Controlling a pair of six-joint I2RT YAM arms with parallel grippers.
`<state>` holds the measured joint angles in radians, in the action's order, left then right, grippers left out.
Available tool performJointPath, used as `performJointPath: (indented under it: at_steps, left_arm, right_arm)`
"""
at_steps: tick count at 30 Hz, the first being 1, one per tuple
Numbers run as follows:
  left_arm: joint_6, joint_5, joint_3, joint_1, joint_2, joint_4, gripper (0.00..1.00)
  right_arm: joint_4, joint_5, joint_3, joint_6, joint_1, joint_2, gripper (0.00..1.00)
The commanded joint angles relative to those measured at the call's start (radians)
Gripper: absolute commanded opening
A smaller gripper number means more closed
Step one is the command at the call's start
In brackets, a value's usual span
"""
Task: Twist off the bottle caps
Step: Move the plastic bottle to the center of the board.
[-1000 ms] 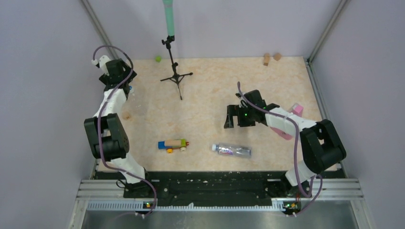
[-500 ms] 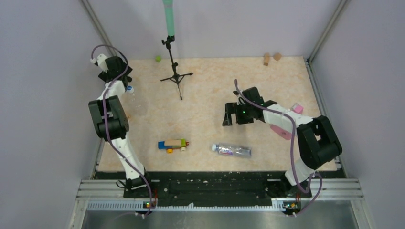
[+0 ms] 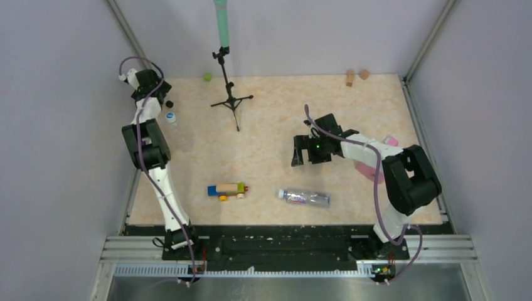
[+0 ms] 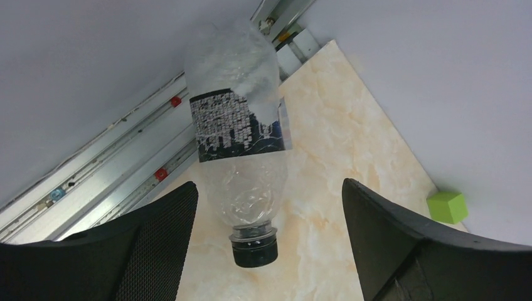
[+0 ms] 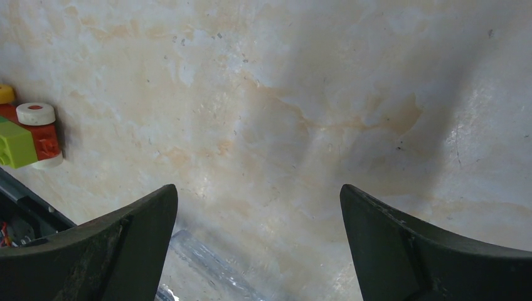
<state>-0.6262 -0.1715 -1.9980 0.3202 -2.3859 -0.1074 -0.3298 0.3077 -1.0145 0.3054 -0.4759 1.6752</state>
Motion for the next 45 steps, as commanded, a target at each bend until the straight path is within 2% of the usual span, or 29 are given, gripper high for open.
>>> performJointPath:
  at_steps: [1,13,16,22,24,28,35,40,42,45]
  left_arm:
    - [-0.019,-0.006,-0.052,0.007,-0.026,-0.056,0.86]
    - [-0.037,0.007,-0.146,0.010,-0.130,-0.103,0.85]
    - [-0.039,0.019,-0.152,0.012,-0.143,-0.107,0.80]
    - [-0.010,0.076,-0.137,0.014,-0.131,-0.124,0.55]
    - [0.002,0.089,-0.088,0.013,-0.095,-0.109,0.42]
    - [0.009,0.105,0.054,0.013,-0.006,-0.046,0.31]
    - [-0.015,0.166,0.214,0.000,0.086,-0.034,0.26]
    - [-0.025,0.202,0.374,-0.010,0.177,-0.024,0.29]
    - [-0.024,0.217,0.443,-0.010,0.223,-0.014,0.32]
    - [-0.022,0.255,0.497,-0.011,0.265,-0.004,0.47]
  right_arm:
    - [0.010,-0.005,-0.053,-0.019,-0.002,0.010,0.99]
    - [-0.006,-0.028,-0.054,-0.024,-0.001,0.015,0.99]
    - [-0.004,-0.032,-0.053,-0.017,-0.001,0.014,0.99]
    - [-0.004,-0.029,-0.054,-0.012,-0.001,0.015,0.99]
    - [-0.002,-0.030,-0.050,-0.004,-0.002,0.009,0.99]
    - [-0.006,-0.032,-0.042,0.005,-0.001,-0.007,0.99]
    - [0.020,-0.013,0.008,0.043,-0.002,-0.069,0.99]
    - [0.027,-0.013,0.051,0.051,-0.002,-0.117,0.99]
    - [0.024,-0.019,0.073,0.051,-0.001,-0.132,0.99]
    - [0.020,-0.018,0.096,0.053,-0.002,-0.150,0.99]
